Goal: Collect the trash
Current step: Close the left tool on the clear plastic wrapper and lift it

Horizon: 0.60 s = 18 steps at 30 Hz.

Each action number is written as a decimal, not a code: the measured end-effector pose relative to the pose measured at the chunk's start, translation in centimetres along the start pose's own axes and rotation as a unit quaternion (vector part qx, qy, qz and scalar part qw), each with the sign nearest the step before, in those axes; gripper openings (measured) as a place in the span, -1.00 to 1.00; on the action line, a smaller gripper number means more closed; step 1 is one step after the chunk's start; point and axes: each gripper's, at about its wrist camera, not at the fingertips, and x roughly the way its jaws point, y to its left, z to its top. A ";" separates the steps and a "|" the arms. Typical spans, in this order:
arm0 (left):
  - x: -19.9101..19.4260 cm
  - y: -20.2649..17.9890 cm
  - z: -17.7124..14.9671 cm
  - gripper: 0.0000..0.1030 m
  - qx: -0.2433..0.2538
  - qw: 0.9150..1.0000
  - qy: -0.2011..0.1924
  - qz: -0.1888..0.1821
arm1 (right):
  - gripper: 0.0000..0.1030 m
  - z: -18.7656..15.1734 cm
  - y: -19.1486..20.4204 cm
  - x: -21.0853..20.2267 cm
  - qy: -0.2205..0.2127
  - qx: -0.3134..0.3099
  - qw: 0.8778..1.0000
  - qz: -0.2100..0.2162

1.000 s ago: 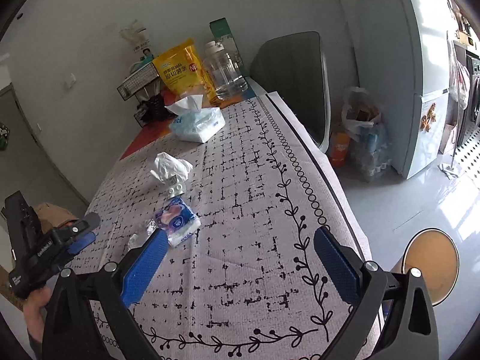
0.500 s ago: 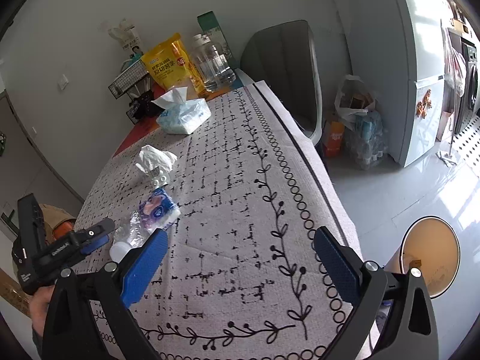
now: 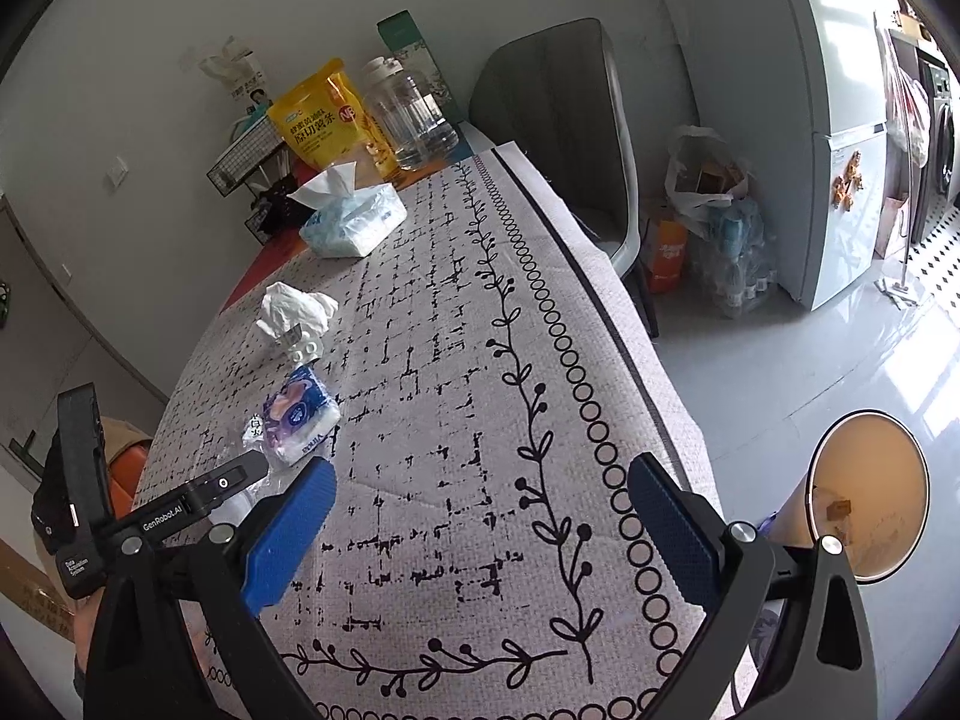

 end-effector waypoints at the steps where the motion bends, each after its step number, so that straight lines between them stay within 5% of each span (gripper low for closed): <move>1: -0.1 0.3 0.0 0.89 -0.002 1.000 0.001 0.006 | 0.85 0.0 0.1 0.0 0.000 -0.001 1.000 0.002; 6: -1.8 2.7 -0.7 0.88 -0.008 0.999 -0.010 0.035 | 0.85 0.1 1.9 0.9 0.003 -0.004 1.000 0.020; 8: -2.7 4.0 -1.0 0.64 -0.022 0.999 -0.021 0.030 | 0.85 -0.1 3.1 1.4 0.009 -0.012 0.999 0.028; 10: -3.2 5.1 -1.2 0.08 -0.035 0.999 -0.022 0.022 | 0.85 -0.3 4.5 1.8 0.015 -0.024 0.999 0.036; 12: -3.7 5.6 -1.4 -0.03 -0.034 0.999 -0.032 0.014 | 0.85 -0.6 5.4 2.1 0.019 -0.031 0.998 0.042; 13: -4.1 5.8 -1.5 -0.31 -0.036 0.999 -0.040 -0.001 | 0.85 -0.7 5.9 2.1 0.021 -0.035 0.998 0.044; 18: -5.5 7.0 -1.3 -0.34 -0.065 0.995 -0.080 -0.005 | 0.85 -0.9 6.4 1.9 0.020 -0.039 0.998 0.036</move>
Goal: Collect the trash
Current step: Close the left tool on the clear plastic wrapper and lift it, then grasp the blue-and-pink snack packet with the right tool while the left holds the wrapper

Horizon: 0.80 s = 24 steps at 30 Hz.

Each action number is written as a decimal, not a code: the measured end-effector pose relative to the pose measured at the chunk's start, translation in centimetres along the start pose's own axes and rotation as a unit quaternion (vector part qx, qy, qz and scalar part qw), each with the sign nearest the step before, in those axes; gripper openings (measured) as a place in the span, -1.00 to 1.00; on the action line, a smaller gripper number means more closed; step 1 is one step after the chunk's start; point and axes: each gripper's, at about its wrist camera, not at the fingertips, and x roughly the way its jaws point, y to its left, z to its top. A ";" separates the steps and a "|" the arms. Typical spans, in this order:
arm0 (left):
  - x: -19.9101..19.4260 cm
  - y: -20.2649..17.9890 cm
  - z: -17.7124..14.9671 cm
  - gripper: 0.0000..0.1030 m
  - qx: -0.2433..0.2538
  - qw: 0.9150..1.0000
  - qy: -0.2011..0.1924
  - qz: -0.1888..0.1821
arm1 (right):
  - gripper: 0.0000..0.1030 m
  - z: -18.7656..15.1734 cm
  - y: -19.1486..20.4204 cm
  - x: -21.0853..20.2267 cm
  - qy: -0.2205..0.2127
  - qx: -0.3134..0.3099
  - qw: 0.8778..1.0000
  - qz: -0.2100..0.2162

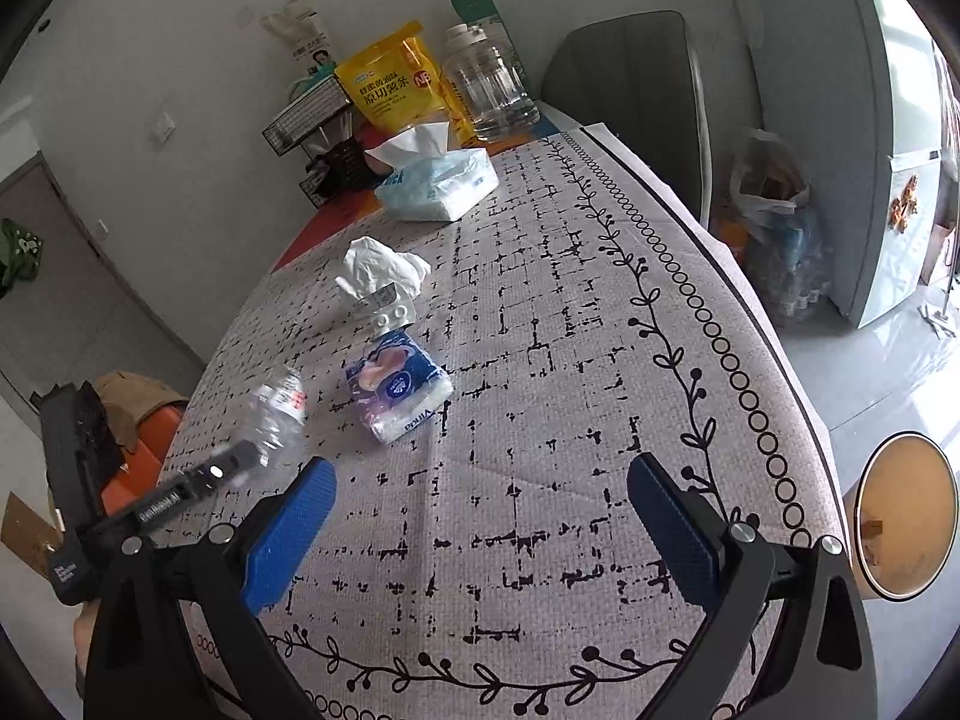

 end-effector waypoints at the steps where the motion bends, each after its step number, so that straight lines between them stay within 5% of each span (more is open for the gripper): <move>1: -0.2 0.2 0.0 -0.34 -0.005 1.000 -0.005 -0.002 | 0.85 0.1 0.0 -0.1 -0.001 -0.001 1.000 -0.002; 15: -2.0 3.2 2.0 -0.34 -0.052 0.996 -0.066 0.005 | 0.85 2.8 4.7 2.9 0.016 -0.062 0.998 -0.004; 24: -1.1 6.1 3.2 -0.34 -0.084 0.994 -0.070 0.006 | 0.85 3.7 7.0 7.6 0.053 -0.095 0.994 -0.020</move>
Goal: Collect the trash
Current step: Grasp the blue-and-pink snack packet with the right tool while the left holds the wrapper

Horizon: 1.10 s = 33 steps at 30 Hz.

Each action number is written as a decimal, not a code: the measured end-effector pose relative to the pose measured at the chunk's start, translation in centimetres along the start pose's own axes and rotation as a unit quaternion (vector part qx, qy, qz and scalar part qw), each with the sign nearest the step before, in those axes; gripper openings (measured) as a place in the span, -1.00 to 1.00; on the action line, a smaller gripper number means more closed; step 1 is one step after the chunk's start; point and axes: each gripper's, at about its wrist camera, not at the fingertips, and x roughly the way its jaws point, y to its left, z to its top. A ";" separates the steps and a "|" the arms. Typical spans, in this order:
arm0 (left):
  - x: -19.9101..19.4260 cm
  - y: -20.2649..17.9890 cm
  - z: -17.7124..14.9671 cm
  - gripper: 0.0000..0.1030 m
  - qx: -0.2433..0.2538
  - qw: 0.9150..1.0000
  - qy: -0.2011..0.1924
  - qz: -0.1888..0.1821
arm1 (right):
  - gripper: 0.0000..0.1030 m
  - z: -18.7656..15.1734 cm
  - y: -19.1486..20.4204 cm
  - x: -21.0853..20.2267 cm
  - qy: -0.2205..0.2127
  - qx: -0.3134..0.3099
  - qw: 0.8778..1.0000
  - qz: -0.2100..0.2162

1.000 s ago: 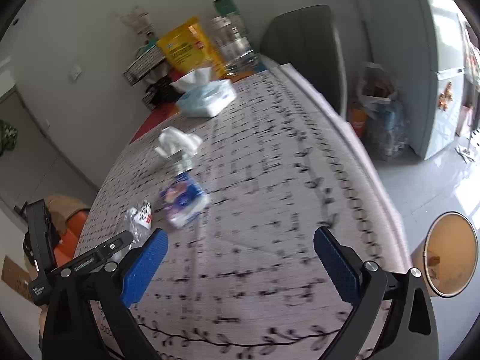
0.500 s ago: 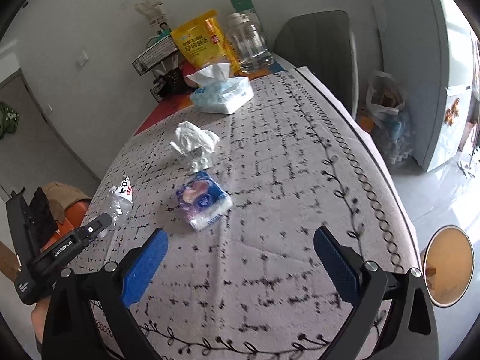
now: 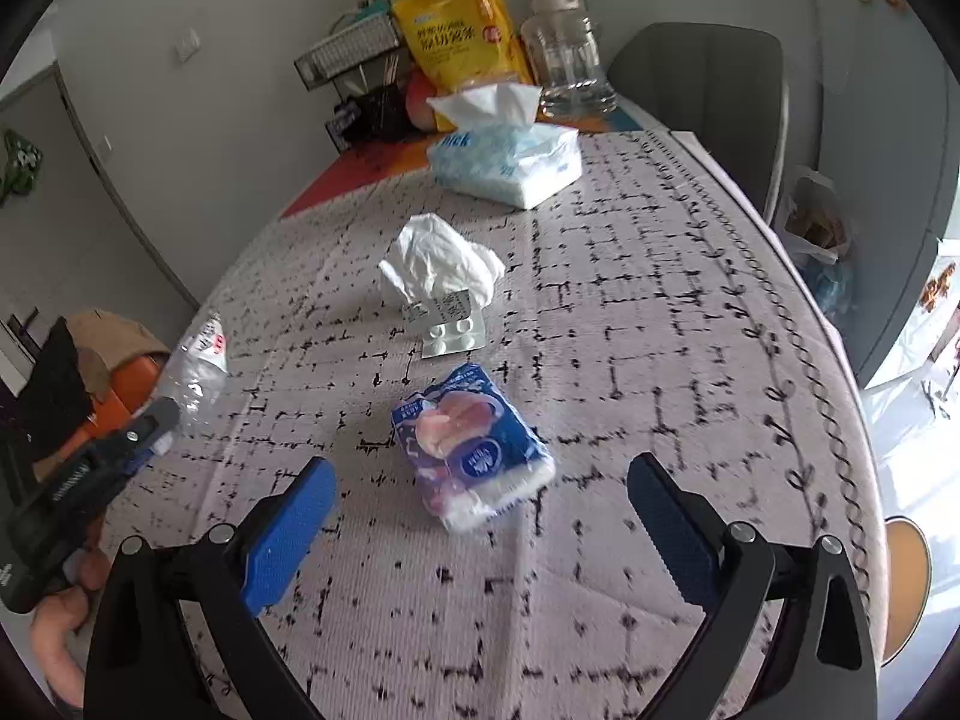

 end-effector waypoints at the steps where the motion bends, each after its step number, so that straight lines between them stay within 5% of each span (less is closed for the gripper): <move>1: 0.2 0.2 0.1 -0.34 -0.001 1.000 0.001 0.000 | 0.85 0.1 0.2 0.6 0.005 -0.005 1.000 -0.003; 15: 2.0 0.2 0.0 -0.34 -0.005 1.000 0.015 0.002 | 0.84 0.3 1.4 5.1 0.029 -0.072 0.996 -0.045; 19: 1.5 -0.3 0.0 -0.34 0.000 1.000 0.011 0.001 | 0.24 -0.2 2.0 4.6 0.025 -0.104 0.993 -0.056; 23: 0.8 -1.0 0.0 -0.34 0.006 1.000 0.006 -0.001 | -0.13 -0.3 1.2 3.5 0.028 -0.081 0.996 -0.024; 33: -1.4 -3.6 -0.8 -0.34 0.027 0.999 -0.007 -0.017 | -0.36 -1.4 -1.3 -1.4 -0.005 -0.032 0.999 0.008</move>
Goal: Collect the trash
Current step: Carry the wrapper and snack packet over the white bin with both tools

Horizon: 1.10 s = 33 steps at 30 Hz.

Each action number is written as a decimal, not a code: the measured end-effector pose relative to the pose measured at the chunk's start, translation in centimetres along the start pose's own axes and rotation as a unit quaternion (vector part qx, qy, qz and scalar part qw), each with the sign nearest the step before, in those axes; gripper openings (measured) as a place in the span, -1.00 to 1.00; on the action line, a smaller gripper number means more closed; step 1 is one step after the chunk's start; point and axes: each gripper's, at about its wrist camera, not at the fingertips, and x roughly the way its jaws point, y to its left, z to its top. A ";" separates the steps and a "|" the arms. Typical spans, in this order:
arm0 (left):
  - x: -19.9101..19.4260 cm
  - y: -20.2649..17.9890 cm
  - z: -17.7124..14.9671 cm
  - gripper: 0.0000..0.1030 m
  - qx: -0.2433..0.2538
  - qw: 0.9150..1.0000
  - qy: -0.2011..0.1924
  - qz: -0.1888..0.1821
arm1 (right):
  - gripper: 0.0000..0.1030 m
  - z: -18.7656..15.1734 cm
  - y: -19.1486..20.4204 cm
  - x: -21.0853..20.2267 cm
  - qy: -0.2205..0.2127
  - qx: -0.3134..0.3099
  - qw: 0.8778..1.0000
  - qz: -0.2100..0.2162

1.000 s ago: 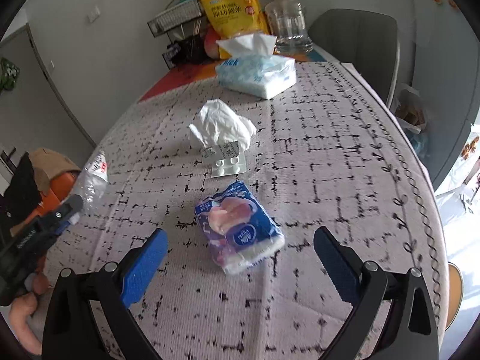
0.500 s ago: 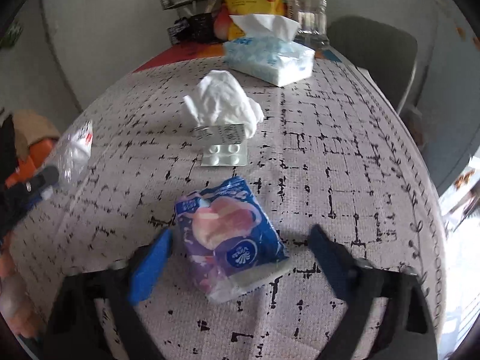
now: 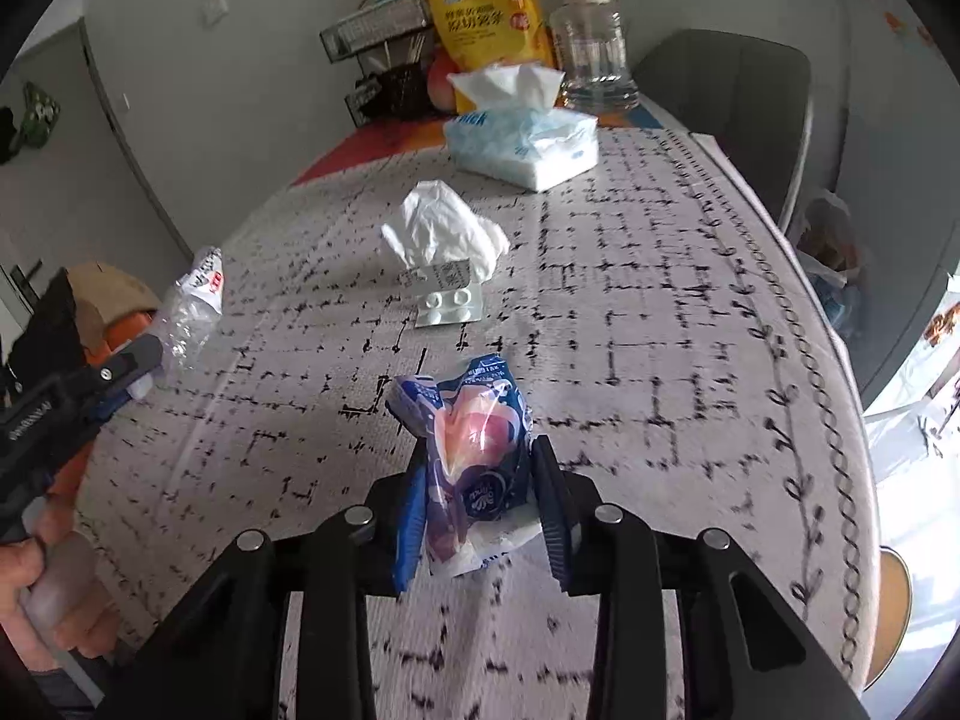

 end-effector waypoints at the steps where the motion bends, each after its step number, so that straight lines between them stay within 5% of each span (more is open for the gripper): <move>1: -0.2 -0.3 -0.1 -0.34 0.002 1.000 -0.001 -0.002 | -0.36 -0.1 -0.2 -0.4 -0.003 0.003 1.000 0.001; 23: -2.3 -10.0 -2.8 -0.34 0.073 0.995 -0.003 -0.063 | -0.36 -3.5 -7.7 -10.4 -0.079 0.092 0.992 -0.016; 33: -0.2 -16.1 -4.4 -0.34 0.114 0.989 0.019 -0.094 | -0.36 -5.2 -12.1 -13.0 -0.097 0.127 0.987 -0.034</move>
